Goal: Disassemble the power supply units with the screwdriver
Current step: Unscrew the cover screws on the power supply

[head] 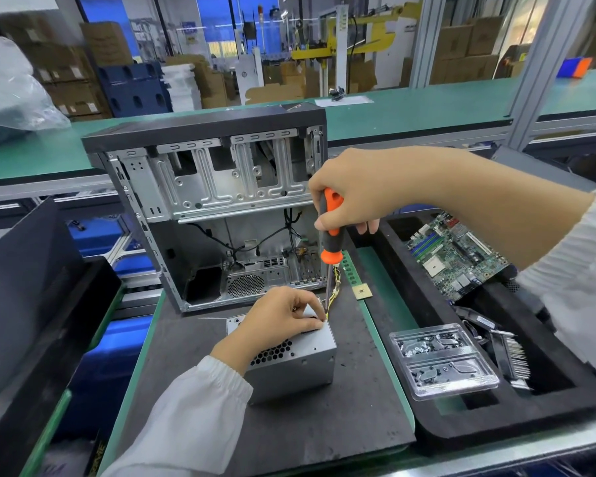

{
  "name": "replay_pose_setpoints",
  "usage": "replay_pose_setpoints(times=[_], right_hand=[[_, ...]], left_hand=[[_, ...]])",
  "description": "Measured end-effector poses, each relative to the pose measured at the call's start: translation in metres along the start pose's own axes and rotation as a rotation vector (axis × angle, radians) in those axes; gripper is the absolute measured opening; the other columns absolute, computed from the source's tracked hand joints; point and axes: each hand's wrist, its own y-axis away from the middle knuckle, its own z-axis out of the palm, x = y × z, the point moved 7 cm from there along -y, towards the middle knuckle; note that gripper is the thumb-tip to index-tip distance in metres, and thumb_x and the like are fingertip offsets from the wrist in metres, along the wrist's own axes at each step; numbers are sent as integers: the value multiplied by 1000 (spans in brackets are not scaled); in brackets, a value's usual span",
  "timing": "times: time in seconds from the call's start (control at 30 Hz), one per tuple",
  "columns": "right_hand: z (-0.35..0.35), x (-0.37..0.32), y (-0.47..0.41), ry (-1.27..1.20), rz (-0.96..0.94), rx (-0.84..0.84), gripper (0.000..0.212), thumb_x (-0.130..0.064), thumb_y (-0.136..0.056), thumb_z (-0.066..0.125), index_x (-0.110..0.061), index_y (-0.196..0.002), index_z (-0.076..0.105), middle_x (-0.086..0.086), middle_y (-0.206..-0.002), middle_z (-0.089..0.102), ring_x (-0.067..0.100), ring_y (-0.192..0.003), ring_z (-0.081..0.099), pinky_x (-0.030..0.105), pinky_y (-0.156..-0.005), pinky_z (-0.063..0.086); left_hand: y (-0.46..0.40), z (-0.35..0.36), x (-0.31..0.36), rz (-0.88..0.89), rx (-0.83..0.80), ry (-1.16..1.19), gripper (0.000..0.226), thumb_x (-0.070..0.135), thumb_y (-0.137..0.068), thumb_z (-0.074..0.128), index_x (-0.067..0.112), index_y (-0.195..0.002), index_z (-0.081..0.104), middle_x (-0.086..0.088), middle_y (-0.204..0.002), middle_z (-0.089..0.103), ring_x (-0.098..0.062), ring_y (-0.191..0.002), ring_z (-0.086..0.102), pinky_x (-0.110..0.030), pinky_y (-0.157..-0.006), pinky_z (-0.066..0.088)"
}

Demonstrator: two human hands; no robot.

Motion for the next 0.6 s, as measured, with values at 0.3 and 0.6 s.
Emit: replay_pose_setpoints(times=[0.3, 0.6], right_hand=[[3, 1, 1, -2, 17, -8, 21, -35, -92, 57, -14, -93, 58, 4, -60, 69, 13, -47, 67, 22, -56, 51], [2, 5, 1, 3, 24, -1, 24, -35, -91, 57, -11, -96, 59, 2, -57, 68, 13, -47, 67, 25, -61, 56]], left_hand=[[-5, 2, 0, -3, -2, -104, 7, 30, -85, 73, 28, -79, 69, 9, -53, 33, -7, -49, 32, -27, -56, 26], [-12, 9, 2, 3, -88, -91, 6, 19, -87, 68, 18, -81, 64, 9, -52, 41, -5, -50, 36, -23, -63, 39]])
